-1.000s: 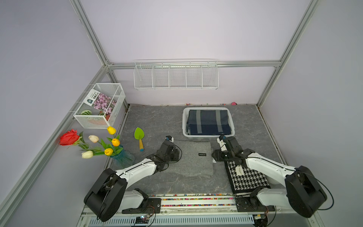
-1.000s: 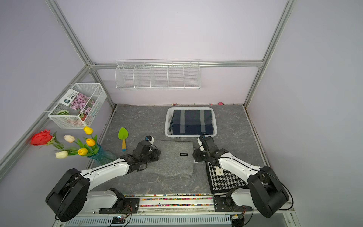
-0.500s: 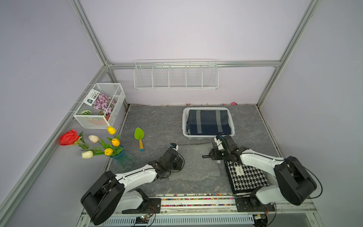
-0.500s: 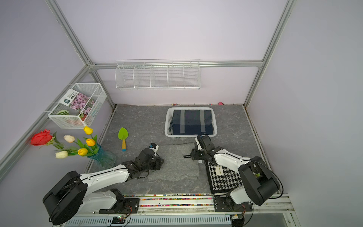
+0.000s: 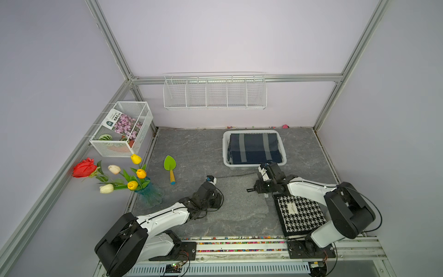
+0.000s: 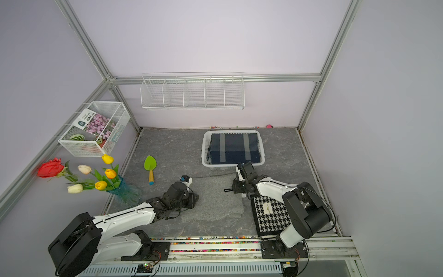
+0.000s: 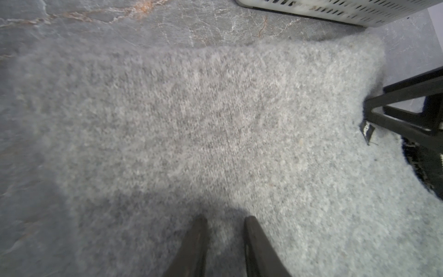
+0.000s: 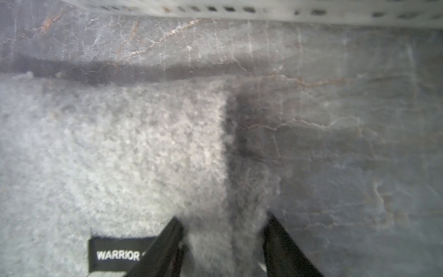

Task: Put the folded scarf in the basket
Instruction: Pick up the scarf at the center of the board.

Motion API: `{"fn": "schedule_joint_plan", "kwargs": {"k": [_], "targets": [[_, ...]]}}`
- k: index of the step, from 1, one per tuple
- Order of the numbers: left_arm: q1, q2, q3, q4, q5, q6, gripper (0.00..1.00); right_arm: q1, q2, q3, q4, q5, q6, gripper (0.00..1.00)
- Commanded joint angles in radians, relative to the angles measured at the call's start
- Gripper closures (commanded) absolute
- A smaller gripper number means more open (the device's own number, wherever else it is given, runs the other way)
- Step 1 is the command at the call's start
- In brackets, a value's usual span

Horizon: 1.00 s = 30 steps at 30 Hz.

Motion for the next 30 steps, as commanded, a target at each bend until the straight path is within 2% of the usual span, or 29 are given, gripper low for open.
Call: {"fn": "schedule_joint_plan", "kwargs": {"k": [1, 9, 11, 14, 16, 20, 22, 26, 30], "targets": [[-0.005, -0.003, -0.011, -0.031, 0.008, 0.0, 0.68, 0.003, 0.04, -0.015, -0.068, 0.006, -0.007, 0.56], [-0.005, -0.067, -0.024, -0.044, -0.013, -0.008, 0.63, 0.06, -0.03, -0.052, -0.095, 0.039, -0.012, 0.79], [-0.004, -0.133, -0.036, -0.054, -0.074, -0.026, 0.54, 0.076, -0.069, -0.075, -0.105, 0.068, -0.005, 0.82], [0.005, -0.25, -0.066, -0.037, -0.21, -0.021, 0.47, 0.077, -0.102, -0.093, -0.104, 0.085, -0.003, 0.82], [0.03, -0.289, -0.077, -0.024, -0.254, -0.014, 0.42, 0.079, -0.101, -0.091, -0.104, 0.085, -0.003, 0.81], [0.119, -0.254, -0.082, 0.001, -0.192, 0.001, 0.38, 0.078, -0.087, -0.084, -0.107, 0.08, -0.005, 0.81], [0.147, -0.201, -0.079, 0.028, -0.178, 0.005, 0.35, 0.078, -0.085, -0.082, -0.107, 0.082, -0.008, 0.8], [0.232, -0.072, -0.062, 0.096, -0.073, -0.008, 0.34, 0.079, -0.085, -0.083, -0.108, 0.082, -0.007, 0.79], [0.243, -0.011, -0.062, 0.141, 0.003, -0.009, 0.34, 0.078, -0.09, -0.084, -0.107, 0.085, -0.009, 0.79]]}}
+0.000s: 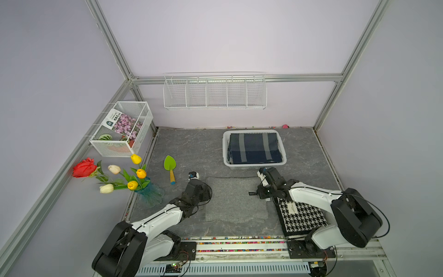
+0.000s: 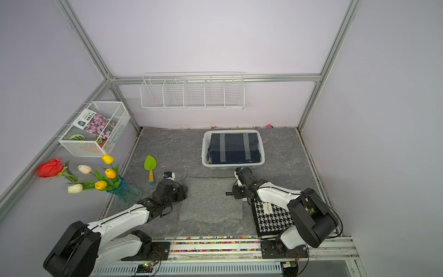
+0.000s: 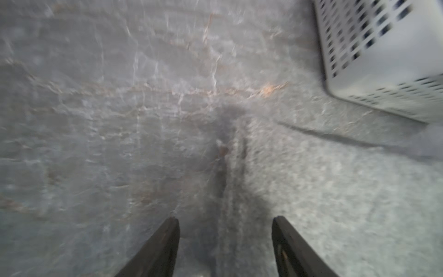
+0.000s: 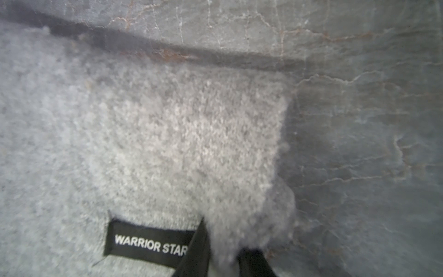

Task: Put the folded scarf in the basket
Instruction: Pick up the scarf at the center of the board.

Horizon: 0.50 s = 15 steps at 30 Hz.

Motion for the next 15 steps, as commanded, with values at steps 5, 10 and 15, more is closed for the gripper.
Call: {"fn": "schedule_joint_plan", "kwargs": {"k": [5, 10, 15], "targets": [[0.008, 0.12, 0.029, 0.093, 0.195, 0.0, 0.35, 0.004, 0.015, -0.016, -0.068, 0.022, -0.011, 0.79], [0.008, 0.233, 0.054, 0.104, 0.302, -0.006, 0.41, 0.003, 0.02, -0.014, -0.068, 0.021, -0.013, 0.77], [0.008, 0.276, 0.068, 0.116, 0.366, 0.002, 0.81, 0.003, 0.023, -0.011, -0.072, 0.025, -0.01, 0.76]]}}
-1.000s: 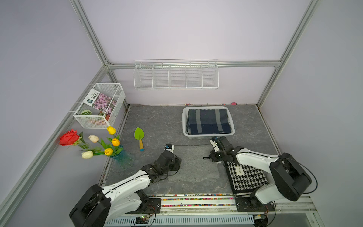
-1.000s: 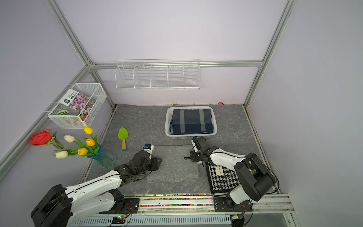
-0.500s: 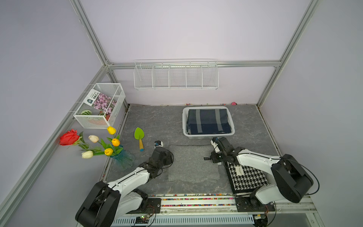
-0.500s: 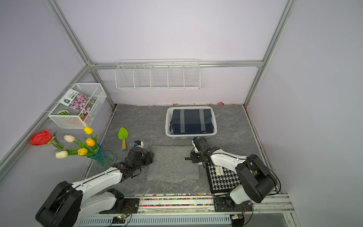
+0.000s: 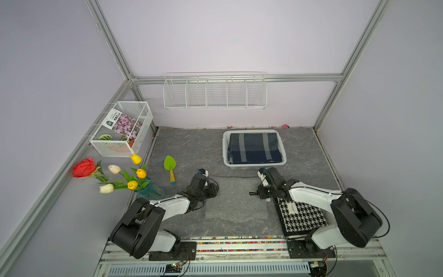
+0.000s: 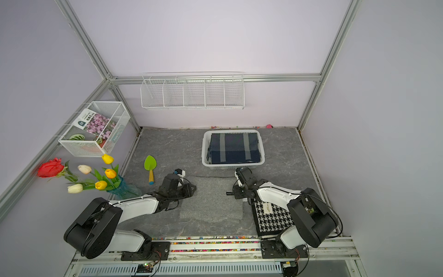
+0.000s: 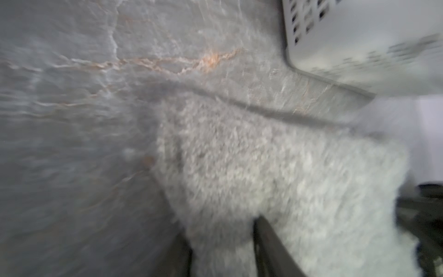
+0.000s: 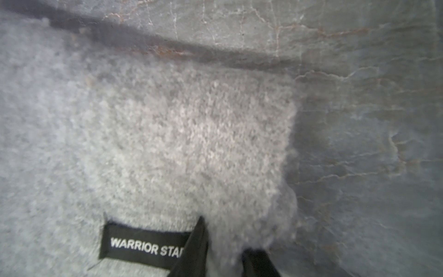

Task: Put the folded scarf in the basket
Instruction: Pick up the scarf at the center of the board.

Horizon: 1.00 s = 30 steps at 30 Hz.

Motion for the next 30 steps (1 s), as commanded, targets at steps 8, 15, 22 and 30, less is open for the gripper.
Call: {"fn": "schedule_joint_plan", "kwargs": {"k": [8, 15, 22, 30], "targets": [[-0.013, -0.131, -0.113, -0.073, 0.077, -0.036, 0.88, 0.025, -0.077, -0.065, -0.069, 0.035, 0.041, 0.77], [-0.013, -0.134, -0.086, -0.101, 0.05, -0.021, 0.74, 0.026, -0.203, -0.087, -0.066, 0.112, 0.038, 0.47], [-0.013, -0.166, -0.077, -0.134, -0.017, -0.014, 0.5, -0.059, -0.083, -0.019, -0.05, 0.062, 0.016, 0.41], [-0.013, -0.132, -0.072, -0.119, -0.001, -0.013, 0.43, -0.077, -0.042, -0.035, 0.021, -0.052, 0.01, 0.38]]}}
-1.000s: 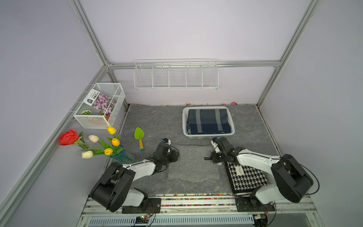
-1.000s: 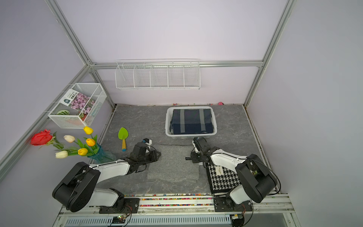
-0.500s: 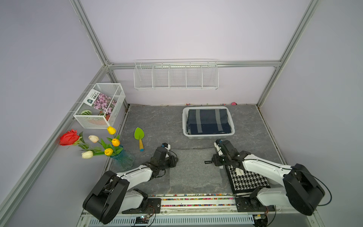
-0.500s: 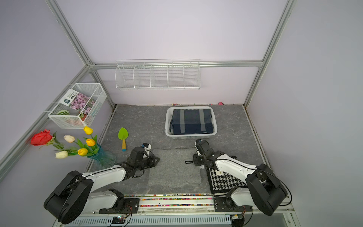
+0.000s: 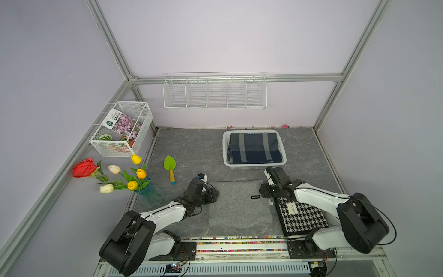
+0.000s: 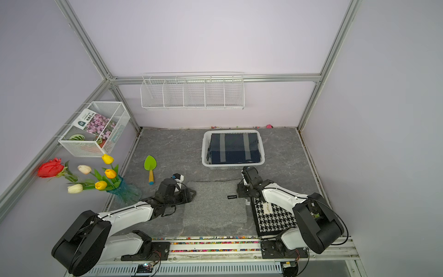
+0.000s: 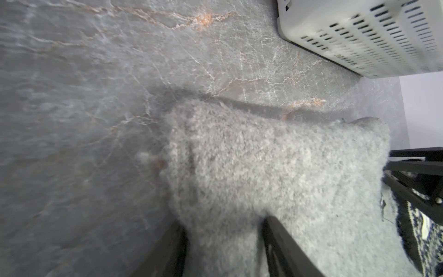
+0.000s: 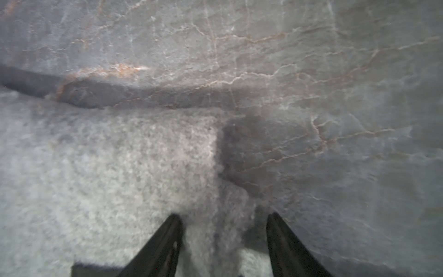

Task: Put the folded scarf in the basket
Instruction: Pick up the scarf at the center of the board.

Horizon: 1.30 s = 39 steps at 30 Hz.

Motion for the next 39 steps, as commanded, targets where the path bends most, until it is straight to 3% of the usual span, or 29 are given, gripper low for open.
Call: {"fn": "schedule_joint_plan", "kwargs": {"k": [1, 4, 10, 12, 15, 17, 20, 24, 30, 35, 39], "targets": [[0.0, 0.044, 0.01, -0.038, -0.003, 0.011, 0.43, -0.005, 0.029, -0.005, 0.043, -0.092, -0.013, 0.38], [0.0, 0.072, 0.012, -0.016, 0.029, 0.005, 0.43, -0.003, 0.068, -0.009, 0.039, -0.149, -0.009, 0.39], [0.0, 0.082, 0.007, -0.014, 0.044, 0.004, 0.46, 0.027, 0.106, 0.014, -0.054, -0.051, 0.006, 0.43], [0.0, 0.105, 0.008, -0.002, 0.066, 0.002, 0.51, 0.031, 0.134, 0.025, -0.058, -0.07, 0.0, 0.46], [0.0, 0.152, 0.018, 0.013, 0.101, 0.007, 0.71, 0.047, 0.174, 0.043, -0.067, -0.085, -0.008, 0.58], [0.0, 0.168, 0.023, 0.023, 0.118, 0.015, 0.88, 0.05, 0.186, 0.047, -0.065, -0.093, -0.012, 0.72], [0.0, 0.145, 0.018, 0.033, 0.126, 0.018, 0.99, 0.054, 0.158, 0.039, -0.055, -0.085, -0.015, 0.88], [-0.006, 0.105, 0.014, 0.044, 0.138, 0.023, 1.0, 0.068, 0.061, 0.018, -0.023, -0.092, -0.025, 1.0], [-0.04, 0.016, 0.027, 0.027, 0.11, 0.012, 1.0, 0.093, -0.12, 0.006, -0.024, -0.088, -0.024, 1.0], [-0.108, -0.146, 0.066, -0.056, 0.03, 0.001, 1.0, 0.093, -0.24, 0.034, -0.097, -0.072, -0.039, 1.0], [-0.112, -0.199, 0.126, -0.085, 0.045, -0.003, 1.0, 0.094, -0.321, 0.082, -0.174, -0.054, -0.049, 1.0]]}}
